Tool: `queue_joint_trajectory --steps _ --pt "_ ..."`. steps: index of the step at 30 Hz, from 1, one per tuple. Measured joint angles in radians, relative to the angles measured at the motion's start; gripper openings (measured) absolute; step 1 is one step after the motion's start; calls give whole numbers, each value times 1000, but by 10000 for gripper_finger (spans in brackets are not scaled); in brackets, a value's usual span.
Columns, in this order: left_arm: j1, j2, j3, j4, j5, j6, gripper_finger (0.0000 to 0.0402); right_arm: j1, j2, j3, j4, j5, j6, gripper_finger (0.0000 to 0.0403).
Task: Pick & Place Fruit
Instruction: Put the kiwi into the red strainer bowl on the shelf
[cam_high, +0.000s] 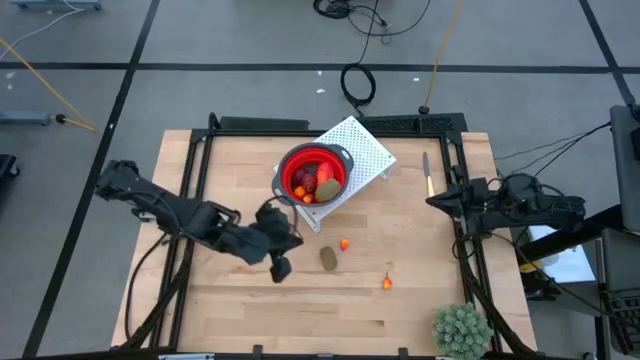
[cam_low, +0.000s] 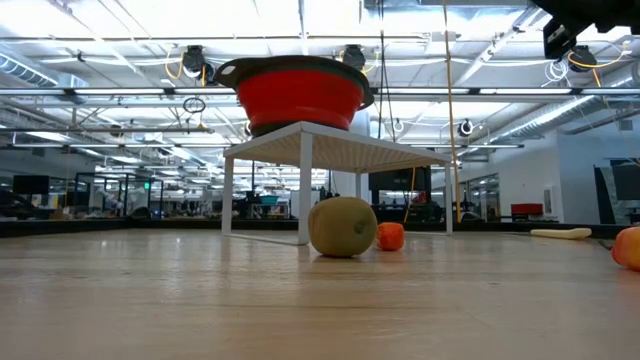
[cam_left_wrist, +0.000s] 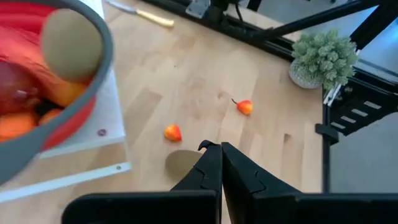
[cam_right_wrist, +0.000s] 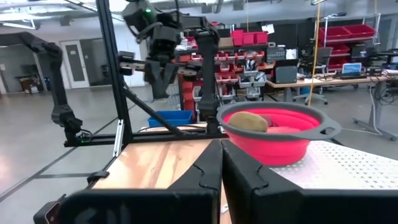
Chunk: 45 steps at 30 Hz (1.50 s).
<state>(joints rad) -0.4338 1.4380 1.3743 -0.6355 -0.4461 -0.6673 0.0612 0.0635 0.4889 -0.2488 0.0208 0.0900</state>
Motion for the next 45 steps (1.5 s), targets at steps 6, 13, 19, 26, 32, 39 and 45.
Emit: queue_joint_trajectory --steps 6,13,19,26,32,39,45 --pt "-14 133 143 -35 32 -102 1 0 -51 0 -34 0 -5 0" --pt "-22 260 242 -69 82 -307 1 0 -59 0 -34 -51 -46 0" --pt "-28 348 300 -125 94 -525 0 0 -59 0 -34 -57 -53 0" --pt "-29 422 324 -120 122 -738 0 0 -59 0 -34 -78 -68 0" --pt "-29 477 324 -115 132 -935 0 0 -59 0 -34 -78 -77 0" --pt "-22 538 324 -96 122 -1095 0 0 -58 1 -35 -78 -77 0" --pt "-22 555 324 -94 26 -1169 0 0 -59 1 -39 -78 -77 0"
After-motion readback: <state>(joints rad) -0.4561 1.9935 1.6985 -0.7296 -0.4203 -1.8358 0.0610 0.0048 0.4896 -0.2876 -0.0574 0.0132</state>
